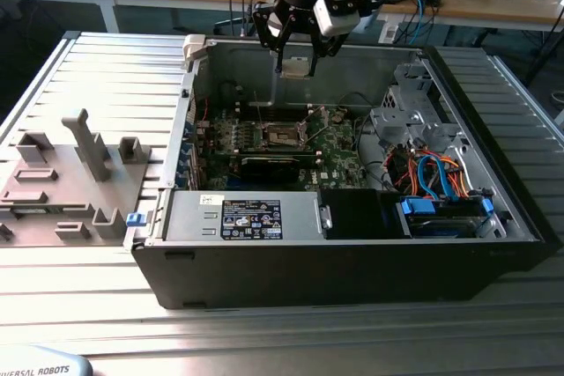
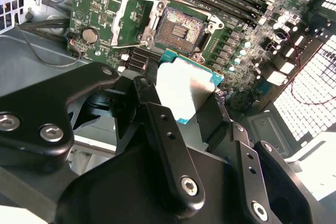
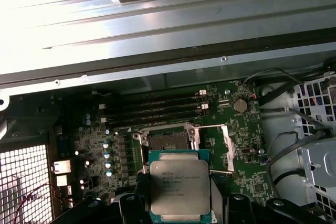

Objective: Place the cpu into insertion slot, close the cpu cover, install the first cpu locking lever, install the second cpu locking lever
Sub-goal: 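Place the cpu into insertion slot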

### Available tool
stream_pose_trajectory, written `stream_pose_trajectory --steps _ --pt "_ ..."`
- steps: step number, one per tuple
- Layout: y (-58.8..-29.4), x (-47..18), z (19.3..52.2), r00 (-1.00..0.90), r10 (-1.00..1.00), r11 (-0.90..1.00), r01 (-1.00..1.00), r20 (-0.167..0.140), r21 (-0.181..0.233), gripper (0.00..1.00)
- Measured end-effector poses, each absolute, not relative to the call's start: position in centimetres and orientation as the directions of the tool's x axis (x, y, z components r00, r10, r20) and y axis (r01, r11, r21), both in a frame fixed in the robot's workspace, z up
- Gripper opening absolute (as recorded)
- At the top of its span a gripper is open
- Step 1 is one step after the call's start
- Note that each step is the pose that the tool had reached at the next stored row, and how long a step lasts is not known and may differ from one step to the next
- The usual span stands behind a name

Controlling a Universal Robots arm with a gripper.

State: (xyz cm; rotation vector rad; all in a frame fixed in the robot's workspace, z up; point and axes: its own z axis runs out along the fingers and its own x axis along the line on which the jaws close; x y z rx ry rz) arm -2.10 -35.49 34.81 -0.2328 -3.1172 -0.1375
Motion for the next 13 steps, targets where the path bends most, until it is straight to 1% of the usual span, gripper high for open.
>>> stream_pose_trajectory --steps 13 --pt "-35.49 -2.10 34.78 -0.985 0.169 0.982 0.170 0.019 0.087 0.54"
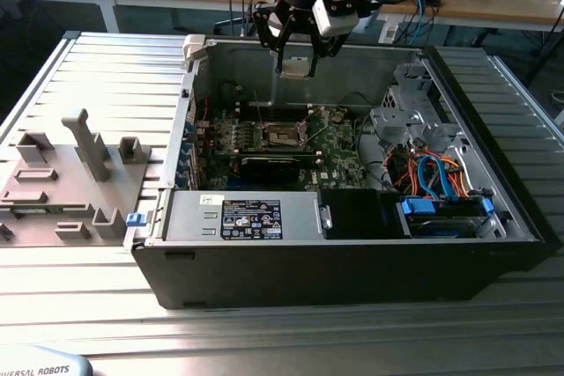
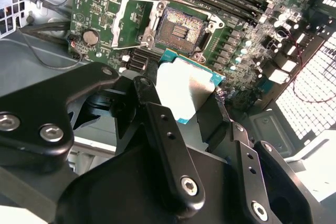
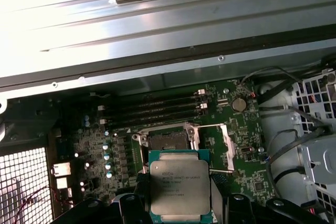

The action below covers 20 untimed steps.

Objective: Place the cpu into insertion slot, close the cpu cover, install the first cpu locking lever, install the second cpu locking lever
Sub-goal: 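Place the cpu into insertion slot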

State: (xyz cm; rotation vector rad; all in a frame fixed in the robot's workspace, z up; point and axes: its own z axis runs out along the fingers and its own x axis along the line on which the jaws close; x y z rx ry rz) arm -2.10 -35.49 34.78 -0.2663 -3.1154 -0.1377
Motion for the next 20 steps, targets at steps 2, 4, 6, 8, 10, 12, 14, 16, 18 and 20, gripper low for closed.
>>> stream_pose_trajectory --steps 2,4,6,8,10,12,14,16,18,20 --pt "-35.49 -2.10 34.78 -0.985 0.173 0.981 0.174 0.019 0.087 0.54" --pt "-35.49 -2.10 34.77 -0.984 0.179 0.980 0.180 0.019 0.087 0.54" --pt "-35.49 -2.10 34.76 -0.983 0.183 0.979 0.184 0.019 0.087 0.54" --pt "-35.49 -2.10 34.76 -0.982 0.185 0.979 0.186 0.019 0.087 0.54" --pt "-35.49 -2.10 34.75 -0.982 0.187 0.978 0.188 0.019 0.087 0.54" --pt "-35.49 -2.10 34.75 -0.982 0.188 0.978 0.189 0.019 0.087 0.54" --pt "-35.49 -2.10 34.75 -0.982 0.189 0.978 0.190 0.019 0.087 0.54" --pt "-35.49 -2.10 34.73 -0.982 0.190 0.978 0.190 0.019 0.087 0.54" --pt "-35.49 -2.10 34.70 -0.982 0.190 0.978 0.191 0.019 0.087 0.54" --pt "-35.49 -2.10 34.70 -0.982 0.190 0.978 0.191 0.019 0.087 0.54"
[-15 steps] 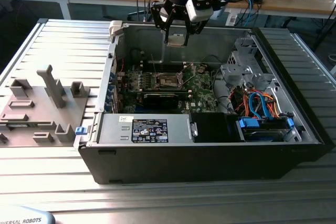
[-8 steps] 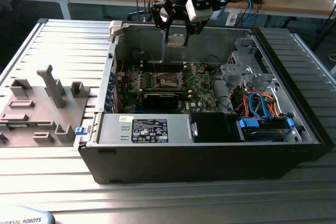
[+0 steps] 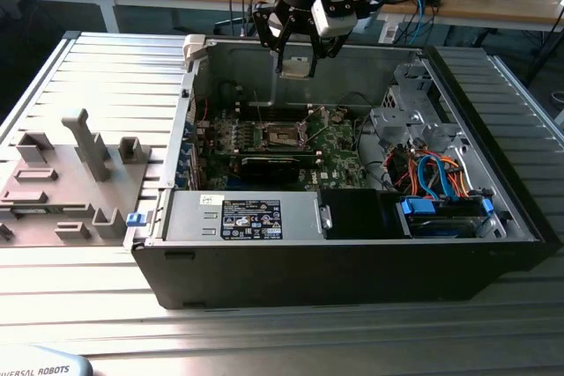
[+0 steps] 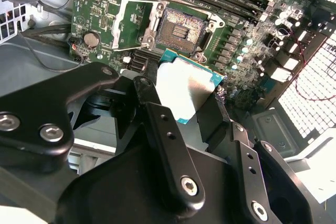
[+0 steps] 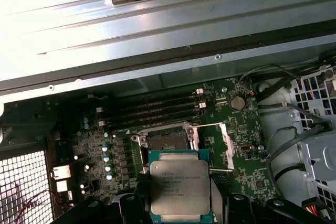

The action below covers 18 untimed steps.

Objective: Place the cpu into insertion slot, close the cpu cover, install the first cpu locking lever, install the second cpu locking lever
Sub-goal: 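Place the cpu into insertion slot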

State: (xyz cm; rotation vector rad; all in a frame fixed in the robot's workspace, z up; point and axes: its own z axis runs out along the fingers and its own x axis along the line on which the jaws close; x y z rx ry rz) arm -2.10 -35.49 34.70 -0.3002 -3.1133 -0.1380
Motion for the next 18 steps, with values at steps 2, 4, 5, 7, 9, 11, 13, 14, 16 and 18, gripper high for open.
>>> stream_pose_trajectory --steps 2,4,5,7,9,11,13,14,16,18 --pt "-35.49 -2.09 34.70 -0.981 0.192 0.977 0.193 0.019 0.087 0.54" --pt "-35.49 -2.10 34.69 -0.981 0.195 0.977 0.196 0.019 0.086 0.54" --pt "-35.49 -2.09 34.68 -0.980 0.197 0.977 0.198 0.019 0.085 0.54" --pt "-35.49 -2.10 34.70 -0.980 0.199 0.976 0.200 0.018 0.083 0.54" --pt "-35.49 -2.10 34.69 -0.980 0.199 0.976 0.200 0.018 0.081 0.54" --pt "-35.49 -2.09 34.70 -0.980 0.200 0.976 0.201 0.018 0.080 0.54" --pt "-35.49 -2.09 34.70 -0.979 0.202 0.976 0.203 0.018 0.080 0.54" --pt "-35.49 -2.09 34.70 -0.979 0.202 0.976 0.203 0.018 0.080 0.54" --pt "-35.49 -2.10 34.68 -0.977 0.215 0.973 0.215 0.018 0.079 0.54" --pt "-35.49 -2.09 34.68 -0.977 0.215 0.973 0.216 0.018 0.079 0.54"
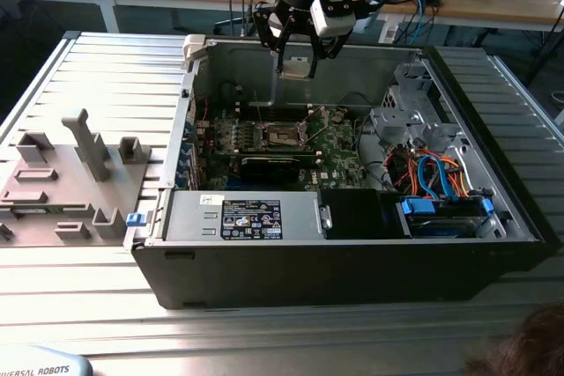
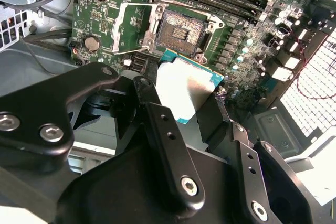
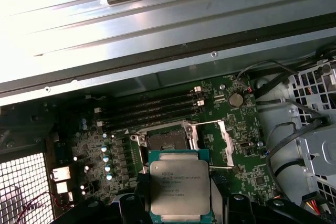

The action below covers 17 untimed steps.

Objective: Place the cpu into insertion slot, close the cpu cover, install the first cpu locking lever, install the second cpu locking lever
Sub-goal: 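Place the cpu into insertion slot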

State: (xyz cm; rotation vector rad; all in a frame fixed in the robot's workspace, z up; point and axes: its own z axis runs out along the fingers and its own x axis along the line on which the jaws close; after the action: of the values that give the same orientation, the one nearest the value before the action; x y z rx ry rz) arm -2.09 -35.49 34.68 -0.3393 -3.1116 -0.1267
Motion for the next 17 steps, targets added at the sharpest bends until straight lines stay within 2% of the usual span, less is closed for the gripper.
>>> stream_pose_trajectory --steps 17 --pt "-35.50 -2.10 34.62 -0.975 0.223 0.972 0.224 0.015 0.069 0.54"
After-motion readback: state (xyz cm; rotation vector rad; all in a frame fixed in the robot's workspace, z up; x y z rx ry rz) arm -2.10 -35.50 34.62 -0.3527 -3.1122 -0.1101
